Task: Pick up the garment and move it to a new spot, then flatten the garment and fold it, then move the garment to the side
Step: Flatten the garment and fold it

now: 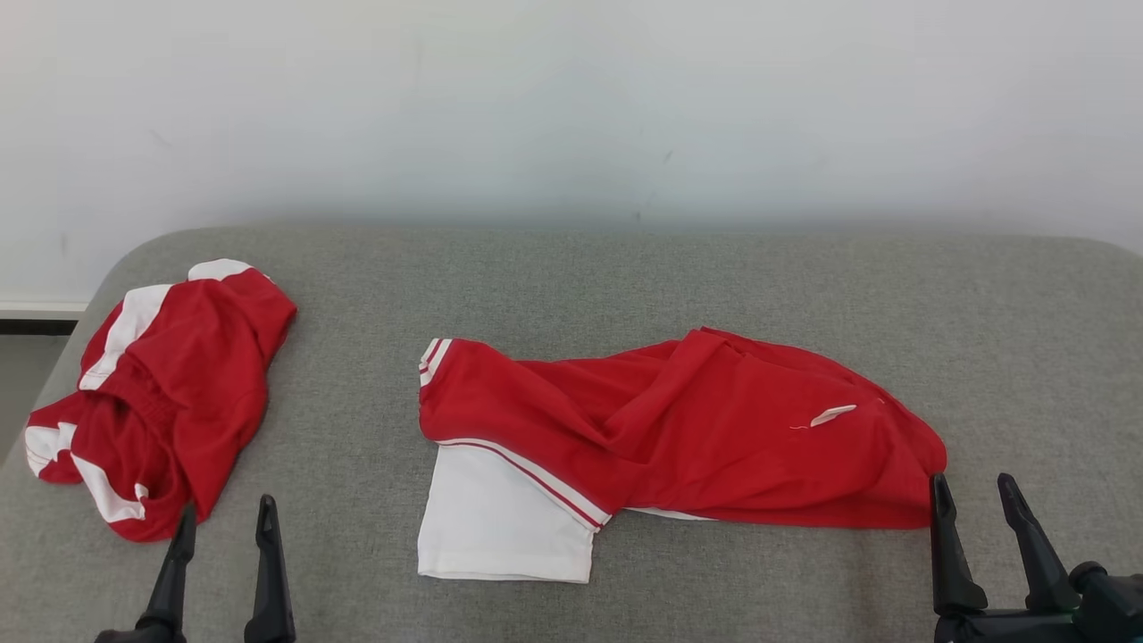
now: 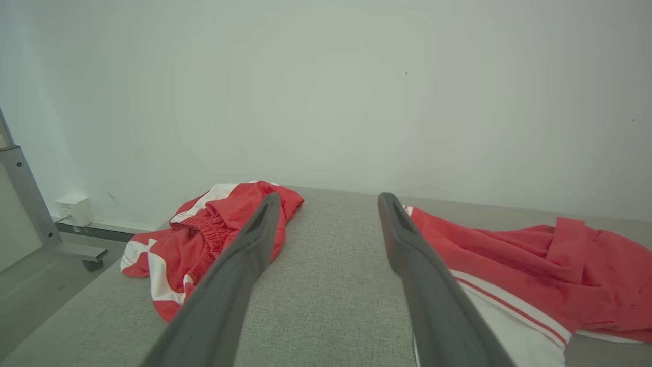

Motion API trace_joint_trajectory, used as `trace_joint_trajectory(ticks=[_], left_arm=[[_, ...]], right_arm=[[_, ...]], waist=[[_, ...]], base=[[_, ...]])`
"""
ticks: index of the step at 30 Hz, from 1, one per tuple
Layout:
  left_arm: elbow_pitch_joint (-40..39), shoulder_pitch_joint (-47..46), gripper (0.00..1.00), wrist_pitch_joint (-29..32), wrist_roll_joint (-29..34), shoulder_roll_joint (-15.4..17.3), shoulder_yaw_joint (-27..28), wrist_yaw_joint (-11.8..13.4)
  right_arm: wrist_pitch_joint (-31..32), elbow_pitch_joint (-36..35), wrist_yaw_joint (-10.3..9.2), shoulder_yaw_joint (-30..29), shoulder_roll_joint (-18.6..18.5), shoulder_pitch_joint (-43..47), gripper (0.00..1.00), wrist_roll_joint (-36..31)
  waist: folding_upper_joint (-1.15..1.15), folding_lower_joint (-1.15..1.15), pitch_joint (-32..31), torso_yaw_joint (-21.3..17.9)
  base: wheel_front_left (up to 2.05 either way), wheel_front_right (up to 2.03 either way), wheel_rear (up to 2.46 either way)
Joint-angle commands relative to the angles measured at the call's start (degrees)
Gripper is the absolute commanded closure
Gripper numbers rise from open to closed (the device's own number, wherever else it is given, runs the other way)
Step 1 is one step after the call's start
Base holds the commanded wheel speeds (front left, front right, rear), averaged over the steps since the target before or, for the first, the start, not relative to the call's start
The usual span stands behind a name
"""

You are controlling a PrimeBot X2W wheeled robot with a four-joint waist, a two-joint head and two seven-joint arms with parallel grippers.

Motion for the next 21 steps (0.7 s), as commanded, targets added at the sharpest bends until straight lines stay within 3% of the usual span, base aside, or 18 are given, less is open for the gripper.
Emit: trace_joint_trajectory(ticks=[1,7,13,21], left_arm=[[-0.3,0.8,0.00,-0.2,0.7,-0.7,0.6,-0.5],[-0.3,0.7,0.00,-0.2,1.6,-1.8,1.5,-2.0],[1.2,-2.9,0.00,-0.2,1.9,-2.4,0.3,-4.2],[11.7,-11.0,0.00,2.7,-1.9,-0.4,-8.1,-5.9]], right_arm=[[0.0,0.1,-0.14,-0.4,0.3,0.7,0.00,0.1],[0.0,0.7,-0.13,-0.3,0.2,0.6,0.00,-0.3],[0.9,3.5,-0.14,1.3,-2.9,-3.3,0.00,-0.9],[4.6,11.4,-0.14,3.5,-8.4,-13.8,0.00,0.1]], waist=[[0.00,0.00,0.0,0.2],[0.00,0.00,0.1,0.1],[0.00,0.00,1.7,-0.6],[0.00,0.00,5.1,-1.0]], base=[[0.00,0.00,0.00],[0.00,0.00,0.00],[0.00,0.00,0.00],[0.00,0.00,0.00]])
